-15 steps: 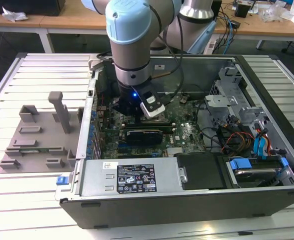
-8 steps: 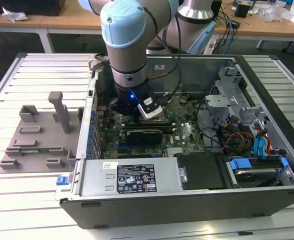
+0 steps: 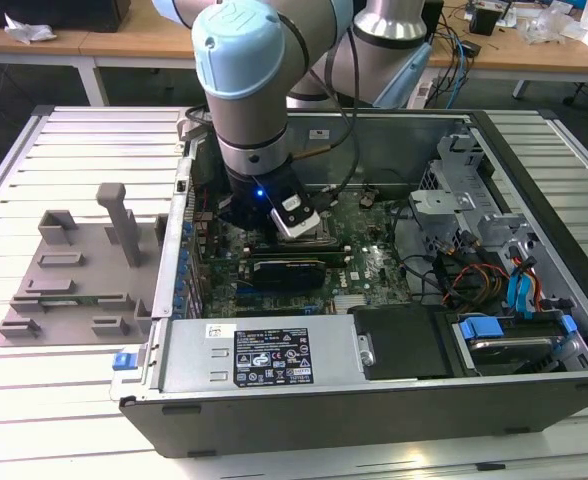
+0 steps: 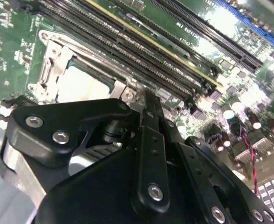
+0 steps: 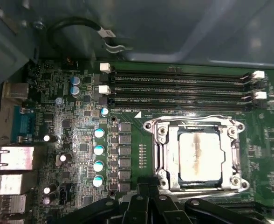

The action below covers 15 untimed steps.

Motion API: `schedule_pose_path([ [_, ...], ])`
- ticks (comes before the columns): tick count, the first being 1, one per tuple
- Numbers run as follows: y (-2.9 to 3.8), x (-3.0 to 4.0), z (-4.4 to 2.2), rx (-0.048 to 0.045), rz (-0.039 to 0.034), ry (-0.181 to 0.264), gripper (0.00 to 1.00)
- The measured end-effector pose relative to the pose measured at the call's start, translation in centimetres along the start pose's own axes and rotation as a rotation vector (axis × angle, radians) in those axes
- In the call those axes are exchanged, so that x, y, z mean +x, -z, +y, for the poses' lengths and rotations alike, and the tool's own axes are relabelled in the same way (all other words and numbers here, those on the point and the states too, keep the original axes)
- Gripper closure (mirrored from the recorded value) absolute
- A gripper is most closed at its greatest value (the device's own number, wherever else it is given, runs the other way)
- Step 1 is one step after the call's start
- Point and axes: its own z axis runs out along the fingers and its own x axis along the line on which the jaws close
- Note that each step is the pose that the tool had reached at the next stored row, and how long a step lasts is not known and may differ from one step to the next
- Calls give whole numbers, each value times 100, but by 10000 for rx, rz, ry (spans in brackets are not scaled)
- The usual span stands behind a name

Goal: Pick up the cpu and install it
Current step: 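Install the second cpu locking lever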

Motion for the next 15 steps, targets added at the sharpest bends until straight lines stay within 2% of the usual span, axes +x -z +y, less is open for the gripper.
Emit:
schedule_pose_path([
  [2,97,-13,14,9,0,2,89],
  [5,296,-42,44,76,3,9,89],
  [6,317,-49,48,129,12,15,89],
  [7,319,-54,50,225,25,25,89],
  [9,315,-79,61,339,41,33,89],
  [10,308,-121,72,398,46,37,89],
  [13,279,-346,96,542,94,44,89],
  [14,262,-452,117,583,130,41,89],
  [15,251,-503,130,604,167,40,89],
])
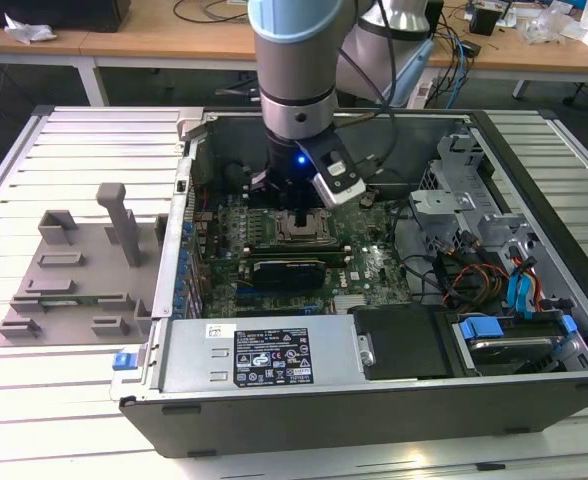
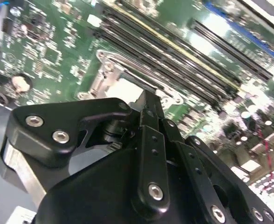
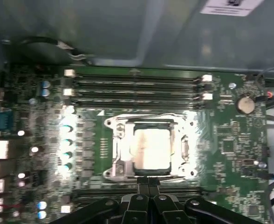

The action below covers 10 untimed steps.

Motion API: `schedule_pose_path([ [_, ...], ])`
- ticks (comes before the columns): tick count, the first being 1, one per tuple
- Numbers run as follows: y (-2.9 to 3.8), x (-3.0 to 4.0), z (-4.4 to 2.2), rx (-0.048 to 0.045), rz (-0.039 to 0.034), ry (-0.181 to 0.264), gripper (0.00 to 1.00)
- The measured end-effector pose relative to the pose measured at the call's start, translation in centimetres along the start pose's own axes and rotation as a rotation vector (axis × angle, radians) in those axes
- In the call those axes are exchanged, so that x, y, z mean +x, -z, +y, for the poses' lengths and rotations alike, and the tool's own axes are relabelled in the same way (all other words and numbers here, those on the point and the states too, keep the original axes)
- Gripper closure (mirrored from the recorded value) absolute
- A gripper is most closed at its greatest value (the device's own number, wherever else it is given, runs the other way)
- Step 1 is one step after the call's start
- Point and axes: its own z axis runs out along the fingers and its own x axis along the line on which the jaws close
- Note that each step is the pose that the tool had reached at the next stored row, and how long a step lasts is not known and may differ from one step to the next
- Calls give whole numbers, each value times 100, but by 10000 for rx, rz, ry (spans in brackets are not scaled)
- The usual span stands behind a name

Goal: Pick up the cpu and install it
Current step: 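Install the second cpu locking lever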

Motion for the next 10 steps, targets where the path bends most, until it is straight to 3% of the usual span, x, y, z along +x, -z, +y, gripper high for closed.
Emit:
schedule_pose_path([
  [3,-31,-86,53,3,77,-8,89],
  [4,-75,-134,144,2,146,-17,89],
  [10,-75,-134,147,3,145,-18,89],
])
